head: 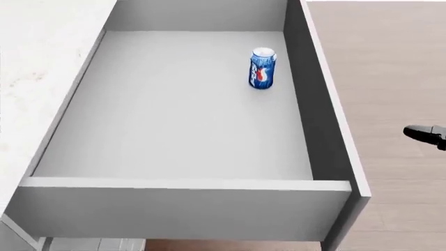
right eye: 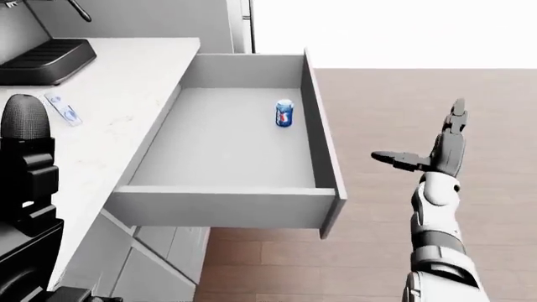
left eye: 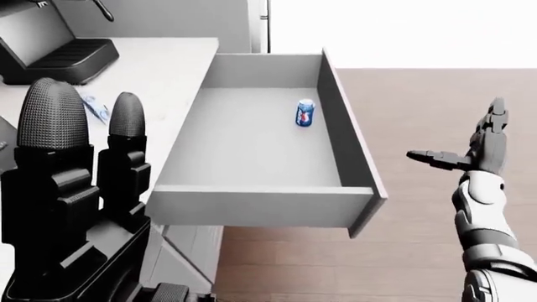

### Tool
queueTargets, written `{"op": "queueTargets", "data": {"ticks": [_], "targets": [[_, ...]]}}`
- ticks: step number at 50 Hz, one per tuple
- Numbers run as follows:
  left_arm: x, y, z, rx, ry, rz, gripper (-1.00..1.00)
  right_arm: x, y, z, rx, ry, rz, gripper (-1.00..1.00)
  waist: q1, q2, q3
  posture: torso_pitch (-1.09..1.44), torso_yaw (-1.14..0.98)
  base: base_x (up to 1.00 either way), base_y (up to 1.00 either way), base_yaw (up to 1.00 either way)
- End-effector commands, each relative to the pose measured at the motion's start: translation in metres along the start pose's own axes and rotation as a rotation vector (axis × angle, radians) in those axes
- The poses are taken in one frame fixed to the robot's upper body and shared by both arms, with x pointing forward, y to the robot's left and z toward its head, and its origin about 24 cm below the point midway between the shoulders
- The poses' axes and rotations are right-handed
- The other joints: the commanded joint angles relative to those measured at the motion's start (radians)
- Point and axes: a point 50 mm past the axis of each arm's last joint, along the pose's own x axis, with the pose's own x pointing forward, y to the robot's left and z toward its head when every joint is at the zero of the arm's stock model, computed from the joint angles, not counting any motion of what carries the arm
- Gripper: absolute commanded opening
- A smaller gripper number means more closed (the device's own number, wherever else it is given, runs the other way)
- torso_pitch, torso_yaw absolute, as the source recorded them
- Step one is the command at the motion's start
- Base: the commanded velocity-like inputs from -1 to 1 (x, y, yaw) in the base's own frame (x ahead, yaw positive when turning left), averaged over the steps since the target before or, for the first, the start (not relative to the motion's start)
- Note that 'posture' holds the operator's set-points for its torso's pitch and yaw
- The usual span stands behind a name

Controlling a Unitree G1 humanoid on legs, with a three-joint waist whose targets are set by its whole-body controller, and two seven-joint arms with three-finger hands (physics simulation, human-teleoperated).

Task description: Close the right drawer.

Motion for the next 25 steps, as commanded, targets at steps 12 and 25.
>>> {"op": "queueTargets", "data": {"ticks": [12, 25], "targets": [[0.001, 0.0, 0.009, -0.002, -0.053, -0.003, 1.0, -0.018, -0.003, -0.02, -0.045, -0.032, -0.075, 1.0, 0.002, -0.016, -0.028, 0.0, 0.0, 0.0, 0.0, 0.0], [0.002, 0.0, 0.009, -0.002, -0.054, -0.004, 1.0, -0.035, 0.042, -0.034, -0.068, 0.024, 0.056, 1.0, 0.011, -0.02, -0.029, 0.0, 0.0, 0.0, 0.0, 0.0]]}}
